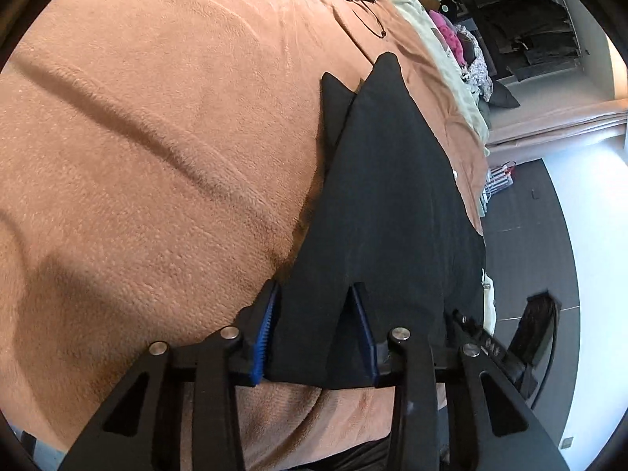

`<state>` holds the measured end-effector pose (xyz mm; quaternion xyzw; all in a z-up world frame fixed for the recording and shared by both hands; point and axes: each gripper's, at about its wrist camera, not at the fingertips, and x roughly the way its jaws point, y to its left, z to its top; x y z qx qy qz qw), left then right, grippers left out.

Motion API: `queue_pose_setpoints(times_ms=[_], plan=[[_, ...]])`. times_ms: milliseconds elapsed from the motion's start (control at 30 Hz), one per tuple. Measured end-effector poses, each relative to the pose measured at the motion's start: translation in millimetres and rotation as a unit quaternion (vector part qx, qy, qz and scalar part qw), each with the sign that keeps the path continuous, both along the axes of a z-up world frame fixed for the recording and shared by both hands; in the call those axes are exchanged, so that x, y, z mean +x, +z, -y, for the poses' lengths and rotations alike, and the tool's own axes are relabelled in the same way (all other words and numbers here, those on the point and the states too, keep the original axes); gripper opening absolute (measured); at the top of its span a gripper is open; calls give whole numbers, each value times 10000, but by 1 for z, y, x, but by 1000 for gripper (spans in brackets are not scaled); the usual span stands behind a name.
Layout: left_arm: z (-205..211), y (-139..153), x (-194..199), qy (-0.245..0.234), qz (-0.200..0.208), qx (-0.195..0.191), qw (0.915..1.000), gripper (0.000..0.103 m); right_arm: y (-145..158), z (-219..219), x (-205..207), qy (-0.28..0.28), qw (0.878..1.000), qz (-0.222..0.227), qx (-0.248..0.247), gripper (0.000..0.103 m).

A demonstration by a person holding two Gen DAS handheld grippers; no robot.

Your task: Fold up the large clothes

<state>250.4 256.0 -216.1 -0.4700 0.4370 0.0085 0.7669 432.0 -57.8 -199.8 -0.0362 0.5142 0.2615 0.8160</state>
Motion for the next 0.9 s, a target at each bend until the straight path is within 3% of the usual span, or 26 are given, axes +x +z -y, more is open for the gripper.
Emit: queue_pose_setpoints(times_ms=[233,333,733,900], plan=[[-2,-4,-9,216,18,-132,9997,37,1,-19,52,-221,9995,19,-238,8],[-4,-3,-10,301,-14,-131,9995,37,4,-25,72,-322,9990,33,-302,3],[-5,-6,-27,571,-54,-306,9979,37,1,-41,134,-548,9975,-2,-448,3],[-6,-1,-33,608,5,-432,9972,23,5,-44,155,-430,9984,-39,-374,3]])
